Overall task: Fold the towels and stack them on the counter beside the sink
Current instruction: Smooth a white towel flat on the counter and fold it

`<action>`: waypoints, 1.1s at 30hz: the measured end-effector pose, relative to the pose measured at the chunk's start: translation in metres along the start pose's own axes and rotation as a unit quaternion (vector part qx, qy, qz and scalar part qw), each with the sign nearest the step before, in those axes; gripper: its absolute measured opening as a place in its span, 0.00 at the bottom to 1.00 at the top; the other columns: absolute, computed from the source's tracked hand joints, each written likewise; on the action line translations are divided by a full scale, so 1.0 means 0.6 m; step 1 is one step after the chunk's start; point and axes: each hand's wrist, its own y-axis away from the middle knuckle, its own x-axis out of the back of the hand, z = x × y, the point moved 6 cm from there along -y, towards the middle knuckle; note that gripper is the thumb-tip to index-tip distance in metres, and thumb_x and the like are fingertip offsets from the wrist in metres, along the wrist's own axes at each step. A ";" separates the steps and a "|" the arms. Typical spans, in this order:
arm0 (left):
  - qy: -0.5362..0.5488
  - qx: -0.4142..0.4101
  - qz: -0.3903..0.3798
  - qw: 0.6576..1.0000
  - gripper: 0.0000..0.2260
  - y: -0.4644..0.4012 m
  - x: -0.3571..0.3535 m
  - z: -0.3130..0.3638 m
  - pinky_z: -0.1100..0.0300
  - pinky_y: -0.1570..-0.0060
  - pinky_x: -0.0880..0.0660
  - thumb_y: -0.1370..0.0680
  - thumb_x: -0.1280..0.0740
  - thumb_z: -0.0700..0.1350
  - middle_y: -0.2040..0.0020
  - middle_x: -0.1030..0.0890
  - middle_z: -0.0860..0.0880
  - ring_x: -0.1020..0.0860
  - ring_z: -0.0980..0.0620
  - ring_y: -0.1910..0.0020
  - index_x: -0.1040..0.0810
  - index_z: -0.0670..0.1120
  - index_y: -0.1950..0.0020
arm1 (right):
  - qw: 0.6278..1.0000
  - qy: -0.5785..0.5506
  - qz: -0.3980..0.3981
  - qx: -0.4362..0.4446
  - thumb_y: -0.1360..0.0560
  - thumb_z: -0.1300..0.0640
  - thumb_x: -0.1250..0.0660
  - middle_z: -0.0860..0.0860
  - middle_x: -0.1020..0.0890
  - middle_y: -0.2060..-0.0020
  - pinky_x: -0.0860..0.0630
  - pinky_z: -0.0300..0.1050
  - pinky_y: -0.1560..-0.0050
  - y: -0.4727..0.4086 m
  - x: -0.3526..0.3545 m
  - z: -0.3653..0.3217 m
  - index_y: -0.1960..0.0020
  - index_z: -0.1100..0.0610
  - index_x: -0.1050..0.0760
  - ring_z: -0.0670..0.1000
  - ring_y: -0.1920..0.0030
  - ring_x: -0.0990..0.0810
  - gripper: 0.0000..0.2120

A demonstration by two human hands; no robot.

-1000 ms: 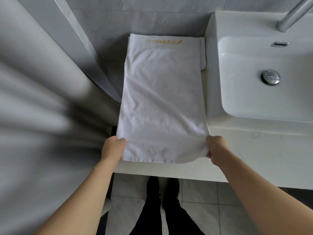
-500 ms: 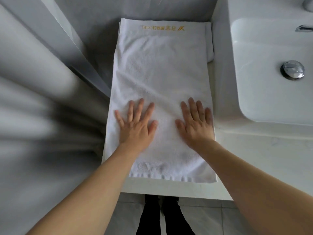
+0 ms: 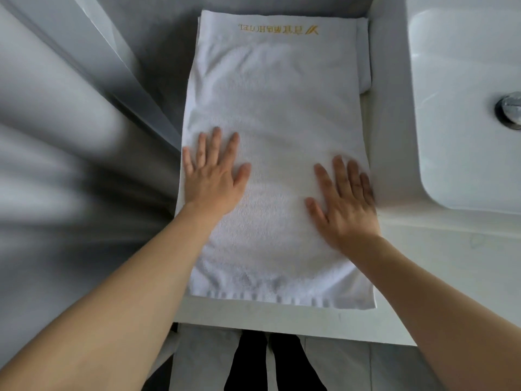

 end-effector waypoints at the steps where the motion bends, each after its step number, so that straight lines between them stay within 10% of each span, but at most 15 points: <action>1: 0.008 0.015 0.003 1.000 0.31 0.008 0.002 -0.012 0.39 0.23 0.63 0.18 0.60 0.64 0.18 0.63 0.48 0.65 0.45 0.20 0.63 0.54 0.19 | 1.000 -0.014 0.011 -0.011 0.21 0.37 0.55 0.58 0.47 0.21 0.53 0.57 0.23 0.004 0.007 0.000 0.20 0.51 0.47 0.61 0.22 0.49 0.33; 18: -0.008 -0.003 0.003 1.000 0.32 0.227 -0.069 -0.006 0.31 0.26 0.61 0.19 0.61 0.64 0.18 0.64 0.48 0.65 0.44 0.20 0.63 0.52 0.18 | 0.999 -0.010 -0.051 -0.002 0.21 0.38 0.55 0.53 0.53 0.20 0.58 0.62 0.24 0.155 -0.015 -0.049 0.20 0.51 0.51 0.59 0.21 0.58 0.33; 33: 0.057 -0.013 0.101 0.993 0.31 0.001 0.062 0.011 0.43 0.22 0.62 0.18 0.59 0.61 0.17 0.57 0.47 0.61 0.46 0.19 0.55 0.49 0.17 | 0.999 -0.031 0.037 0.025 0.19 0.42 0.56 0.56 0.55 0.20 0.62 0.57 0.23 -0.182 0.094 -0.090 0.19 0.53 0.54 0.57 0.21 0.59 0.31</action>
